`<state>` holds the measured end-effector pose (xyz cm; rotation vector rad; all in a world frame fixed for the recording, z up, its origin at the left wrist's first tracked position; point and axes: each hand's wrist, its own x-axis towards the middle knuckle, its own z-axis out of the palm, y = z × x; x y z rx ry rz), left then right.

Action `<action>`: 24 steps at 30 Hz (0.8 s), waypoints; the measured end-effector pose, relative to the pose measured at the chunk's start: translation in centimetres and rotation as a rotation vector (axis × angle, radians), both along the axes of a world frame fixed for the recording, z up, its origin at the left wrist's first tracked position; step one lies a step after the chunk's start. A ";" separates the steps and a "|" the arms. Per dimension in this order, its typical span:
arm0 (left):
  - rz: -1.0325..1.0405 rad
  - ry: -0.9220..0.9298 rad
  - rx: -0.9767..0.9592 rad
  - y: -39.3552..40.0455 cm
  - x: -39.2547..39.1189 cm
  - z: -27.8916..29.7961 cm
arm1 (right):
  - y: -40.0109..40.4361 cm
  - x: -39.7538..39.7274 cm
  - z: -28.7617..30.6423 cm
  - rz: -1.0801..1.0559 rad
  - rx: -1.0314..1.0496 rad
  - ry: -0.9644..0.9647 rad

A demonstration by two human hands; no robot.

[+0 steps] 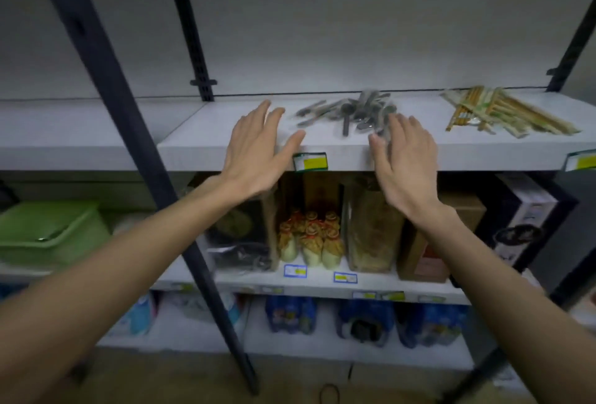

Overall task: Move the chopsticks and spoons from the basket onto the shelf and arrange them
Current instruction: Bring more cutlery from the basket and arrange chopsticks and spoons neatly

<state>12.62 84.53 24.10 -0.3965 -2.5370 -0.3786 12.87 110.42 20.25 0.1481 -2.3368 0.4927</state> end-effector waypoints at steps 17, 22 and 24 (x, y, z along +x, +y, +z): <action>0.431 -0.489 -0.069 -16.2 22.6 -27.6 | -16.9 17.0 -24.8 0.247 0.218 -0.541; 0.522 -0.461 0.022 -26.1 23.2 -27.9 | -27.2 16.0 -25.5 0.348 0.153 -0.537; 0.550 -0.436 0.040 -31.2 22.9 -27.3 | -32.8 15.8 -25.0 0.403 0.113 -0.526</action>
